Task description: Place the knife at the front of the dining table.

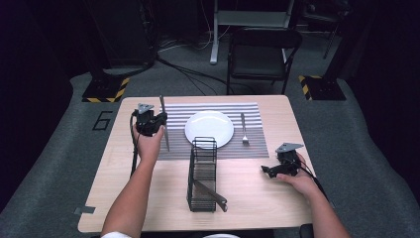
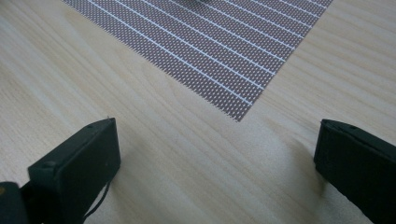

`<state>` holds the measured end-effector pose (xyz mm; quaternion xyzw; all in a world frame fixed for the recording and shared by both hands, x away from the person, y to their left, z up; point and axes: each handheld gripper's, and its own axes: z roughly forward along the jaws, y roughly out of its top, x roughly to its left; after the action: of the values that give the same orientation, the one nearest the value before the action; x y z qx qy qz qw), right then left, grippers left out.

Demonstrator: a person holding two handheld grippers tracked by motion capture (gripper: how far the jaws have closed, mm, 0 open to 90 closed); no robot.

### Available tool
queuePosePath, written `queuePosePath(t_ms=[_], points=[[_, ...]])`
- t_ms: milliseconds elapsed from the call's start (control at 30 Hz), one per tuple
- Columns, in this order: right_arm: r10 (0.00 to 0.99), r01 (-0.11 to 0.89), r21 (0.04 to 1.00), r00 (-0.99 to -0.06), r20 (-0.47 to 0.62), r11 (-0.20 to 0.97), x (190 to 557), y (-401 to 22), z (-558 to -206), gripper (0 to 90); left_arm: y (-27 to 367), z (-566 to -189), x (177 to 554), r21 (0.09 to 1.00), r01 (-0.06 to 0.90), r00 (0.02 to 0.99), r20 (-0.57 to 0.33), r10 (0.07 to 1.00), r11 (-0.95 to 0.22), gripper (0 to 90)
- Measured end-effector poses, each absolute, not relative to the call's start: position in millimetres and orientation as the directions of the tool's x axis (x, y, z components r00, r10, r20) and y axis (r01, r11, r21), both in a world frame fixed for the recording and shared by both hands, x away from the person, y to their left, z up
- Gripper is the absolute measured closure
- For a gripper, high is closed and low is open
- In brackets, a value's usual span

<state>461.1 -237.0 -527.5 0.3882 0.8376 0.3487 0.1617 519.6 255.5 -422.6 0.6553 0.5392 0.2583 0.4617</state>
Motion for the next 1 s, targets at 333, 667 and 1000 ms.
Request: queuePosePath(t_ms=[333, 667, 1000], points=[[0.763, 0.538, 0.709, -0.646, 0.0, 0.455, 461.0, -237.0, -527.5, 0.0, 251.1, -427.6, 527.7, 0.885, 0.466, 0.273, -0.162, 0.948, 0.017, 83.4], [0.761, 0.535, 0.71, -0.649, -0.001, 0.457, 461.4, -237.1, -527.5, 0.0, 251.0, -434.6, 538.1, 0.885, 0.463, 0.25, -0.188, 0.95, 0.053, 83.4], [0.76, 0.534, 0.711, -0.65, -0.001, 0.458, 461.5, -237.2, -527.5, 0.0, 246.4, -439.8, 554.0, 0.862, 0.504, 0.24, -0.187, 0.953, 0.042, 83.4]])
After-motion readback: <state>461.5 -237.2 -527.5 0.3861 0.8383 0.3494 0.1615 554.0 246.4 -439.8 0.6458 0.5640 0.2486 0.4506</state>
